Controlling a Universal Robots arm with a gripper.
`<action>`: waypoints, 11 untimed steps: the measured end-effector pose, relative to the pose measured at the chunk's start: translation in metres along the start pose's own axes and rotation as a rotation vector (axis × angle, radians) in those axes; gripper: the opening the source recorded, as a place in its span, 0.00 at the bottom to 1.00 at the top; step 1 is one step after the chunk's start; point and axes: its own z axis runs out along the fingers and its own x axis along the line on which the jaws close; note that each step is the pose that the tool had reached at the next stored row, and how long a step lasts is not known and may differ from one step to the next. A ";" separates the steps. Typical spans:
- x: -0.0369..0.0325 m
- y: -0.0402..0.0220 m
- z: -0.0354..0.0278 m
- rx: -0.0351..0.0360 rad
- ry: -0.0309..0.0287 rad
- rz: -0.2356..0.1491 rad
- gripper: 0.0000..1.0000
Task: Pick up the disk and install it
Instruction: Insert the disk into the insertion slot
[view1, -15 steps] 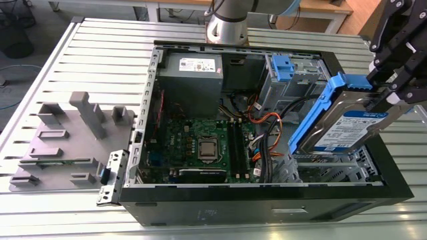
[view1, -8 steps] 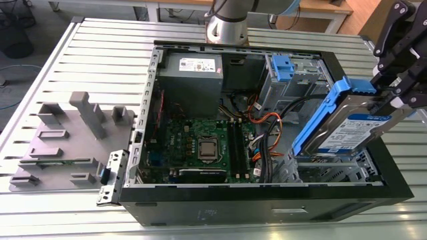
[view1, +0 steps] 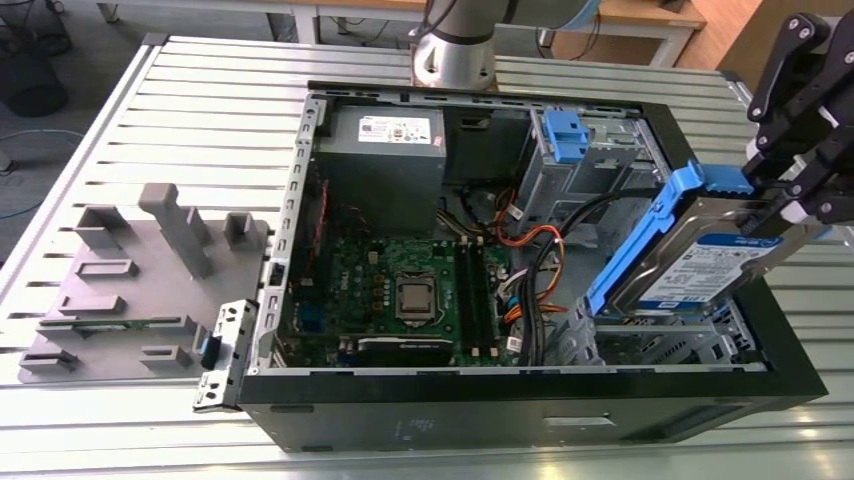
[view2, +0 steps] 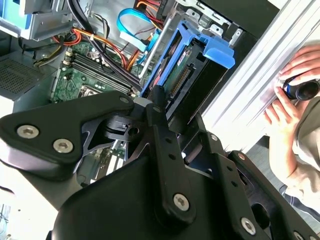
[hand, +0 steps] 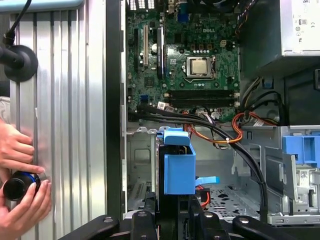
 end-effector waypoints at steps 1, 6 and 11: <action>0.0000 -0.0005 0.0005 0.0000 0.0001 0.000 0.35; 0.0000 -0.0013 0.0010 0.0000 0.0000 0.000 0.35; -0.0001 -0.0020 0.0023 0.0000 -0.0001 -0.001 0.35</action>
